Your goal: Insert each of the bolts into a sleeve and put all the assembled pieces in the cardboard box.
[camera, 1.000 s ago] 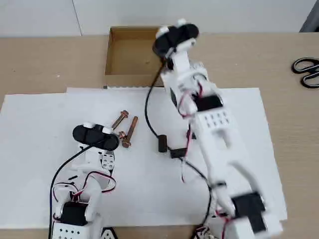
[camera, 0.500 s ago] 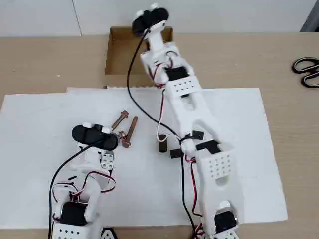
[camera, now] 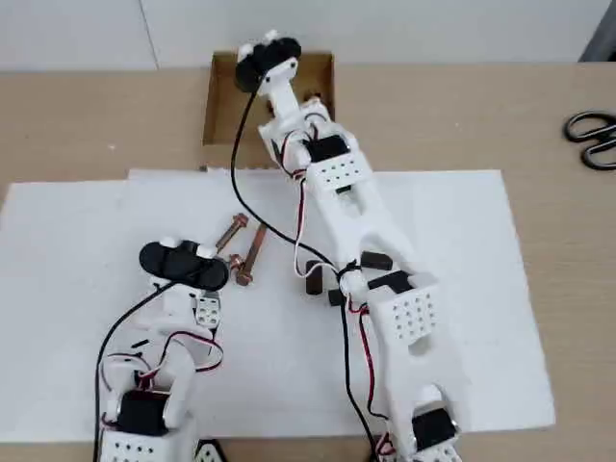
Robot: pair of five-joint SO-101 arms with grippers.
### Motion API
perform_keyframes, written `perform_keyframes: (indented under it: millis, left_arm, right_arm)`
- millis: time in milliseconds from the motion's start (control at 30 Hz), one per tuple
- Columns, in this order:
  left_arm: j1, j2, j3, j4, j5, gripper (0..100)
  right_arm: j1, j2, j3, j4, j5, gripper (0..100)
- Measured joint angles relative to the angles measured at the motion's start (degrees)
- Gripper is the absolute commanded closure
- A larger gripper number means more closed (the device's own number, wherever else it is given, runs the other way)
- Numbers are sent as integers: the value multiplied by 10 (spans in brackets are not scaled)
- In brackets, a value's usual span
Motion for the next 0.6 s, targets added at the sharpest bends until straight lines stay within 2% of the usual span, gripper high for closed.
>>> perform_keyframes:
  millis: [100, 333, 600]
  left_arm:
    - [0, 0, 0, 0, 0, 994]
    - [0, 0, 0, 0, 0, 994]
    - [0, 0, 0, 0, 0, 993]
  right_arm:
    - [0, -25, -18, 66, 0, 851]
    - [1, -132, -31, 289, 2, 851]
    - [4, -153, -31, 482, 2, 851]
